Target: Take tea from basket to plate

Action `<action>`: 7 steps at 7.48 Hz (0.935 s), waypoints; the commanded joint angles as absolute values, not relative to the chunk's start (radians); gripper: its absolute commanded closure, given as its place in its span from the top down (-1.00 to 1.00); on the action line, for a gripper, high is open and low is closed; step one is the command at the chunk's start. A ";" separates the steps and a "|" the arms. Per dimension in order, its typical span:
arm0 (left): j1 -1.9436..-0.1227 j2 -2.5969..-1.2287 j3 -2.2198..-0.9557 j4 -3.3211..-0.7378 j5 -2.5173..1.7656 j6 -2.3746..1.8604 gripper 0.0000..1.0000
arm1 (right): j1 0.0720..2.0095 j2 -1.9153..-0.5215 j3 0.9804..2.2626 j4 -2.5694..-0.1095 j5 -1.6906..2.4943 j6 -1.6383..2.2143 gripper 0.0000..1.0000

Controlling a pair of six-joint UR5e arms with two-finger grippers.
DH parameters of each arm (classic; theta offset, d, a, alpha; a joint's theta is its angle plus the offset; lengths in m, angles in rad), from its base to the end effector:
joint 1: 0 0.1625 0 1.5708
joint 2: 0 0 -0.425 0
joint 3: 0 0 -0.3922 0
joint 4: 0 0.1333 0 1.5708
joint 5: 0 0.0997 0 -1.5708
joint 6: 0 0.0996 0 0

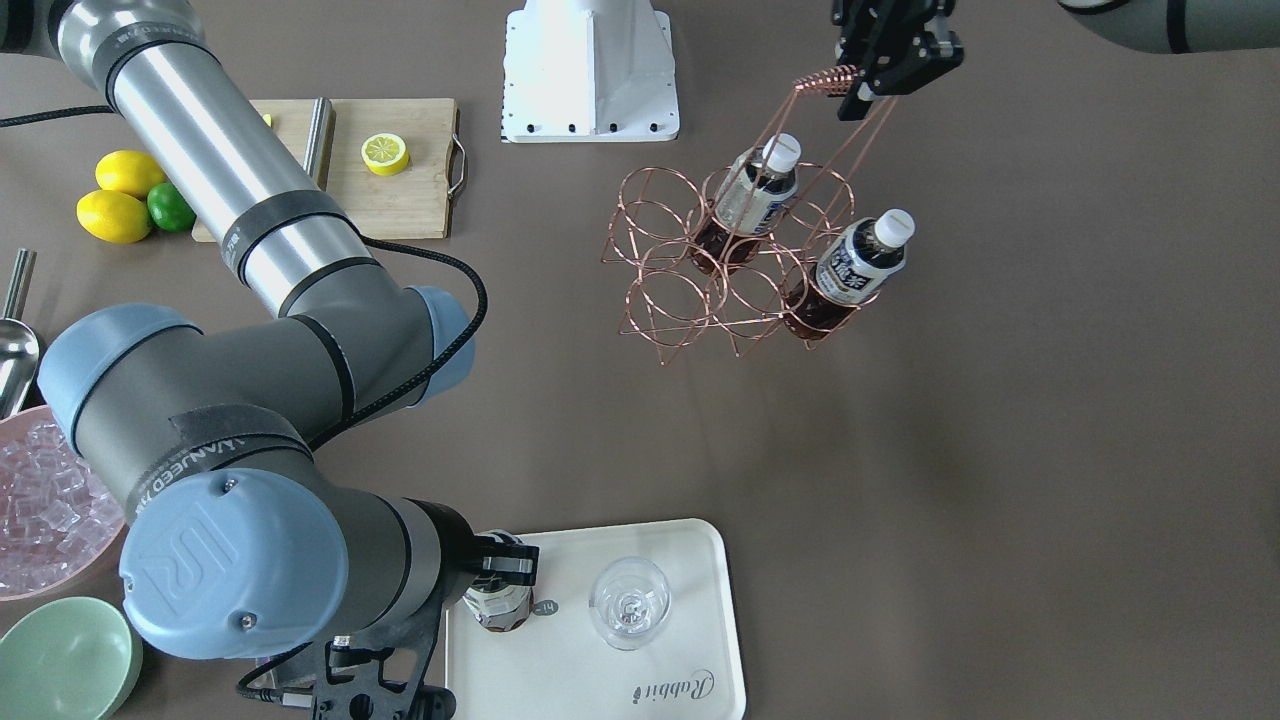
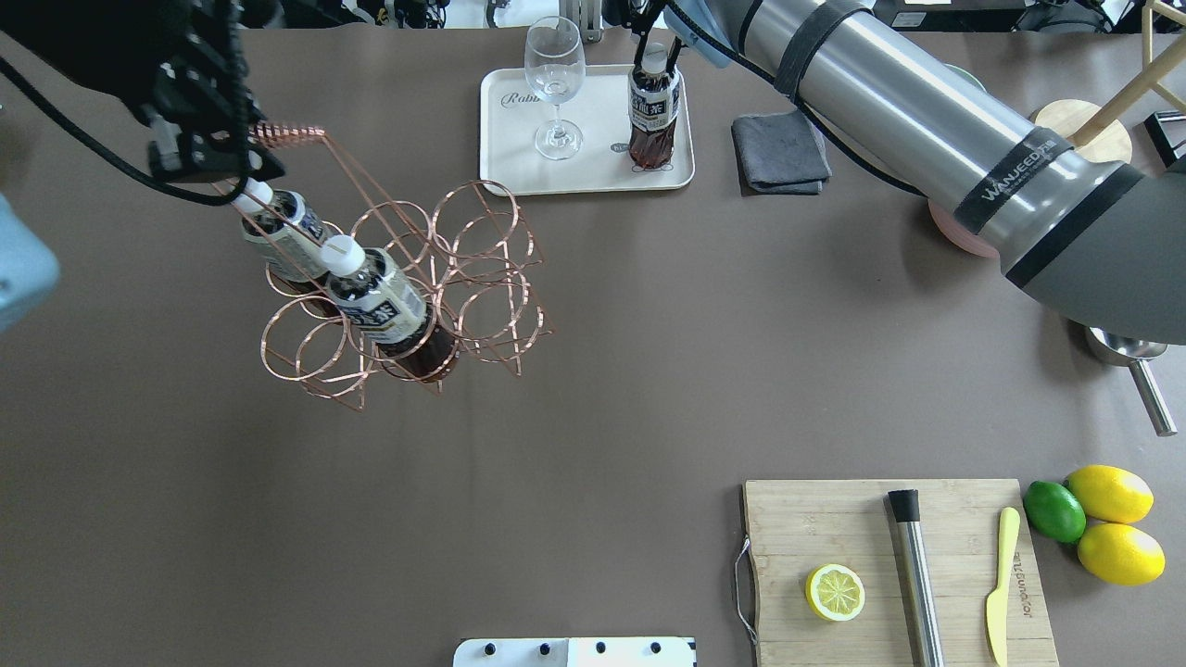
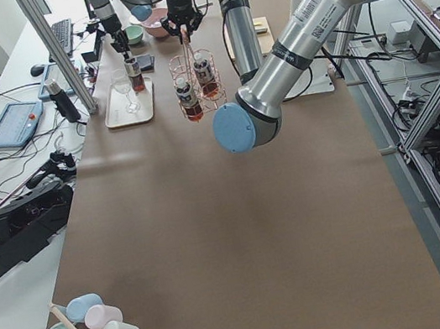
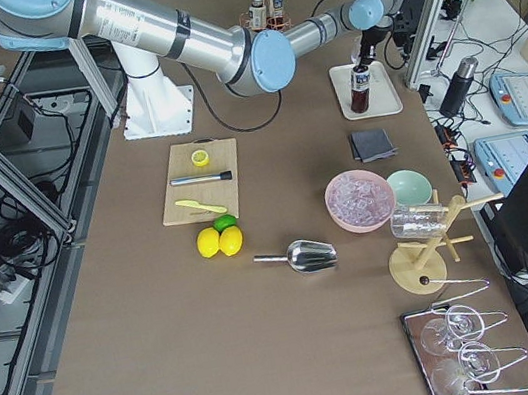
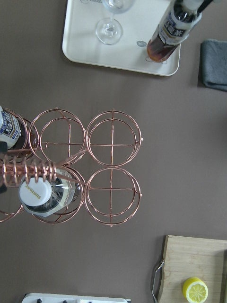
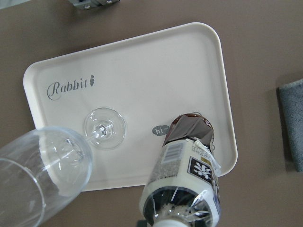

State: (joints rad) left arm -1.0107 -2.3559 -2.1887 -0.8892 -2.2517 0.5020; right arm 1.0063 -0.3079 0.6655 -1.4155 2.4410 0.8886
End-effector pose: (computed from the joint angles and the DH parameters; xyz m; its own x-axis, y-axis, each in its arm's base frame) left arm 0.2015 -0.4543 0.0687 0.1915 0.9767 -0.0966 -0.5602 0.1895 0.8064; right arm -0.4283 -0.7832 0.1610 0.5787 0.1541 0.8008 0.0269 0.9778 -0.2076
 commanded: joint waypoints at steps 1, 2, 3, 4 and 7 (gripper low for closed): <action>-1.210 -2.167 -2.227 -0.885 -2.324 0.708 -1.00 | 1.003 -0.273 0.631 -1.408 2.422 0.882 -1.00; -1.274 -2.098 -2.226 -0.885 -2.325 0.786 -1.00 | 1.012 -0.270 0.629 -1.410 2.422 0.881 -1.00; -1.335 -2.047 -2.212 -0.885 -2.324 0.849 -1.00 | 1.017 -0.268 0.629 -1.410 2.424 0.870 -1.00; -1.386 -2.007 -2.177 -0.887 -2.322 0.926 -1.00 | 1.016 -0.270 0.627 -1.410 2.424 0.850 -1.00; -1.433 -2.011 -2.070 -0.893 -2.313 1.052 -1.00 | 1.023 -0.267 0.630 -1.414 2.425 0.845 0.99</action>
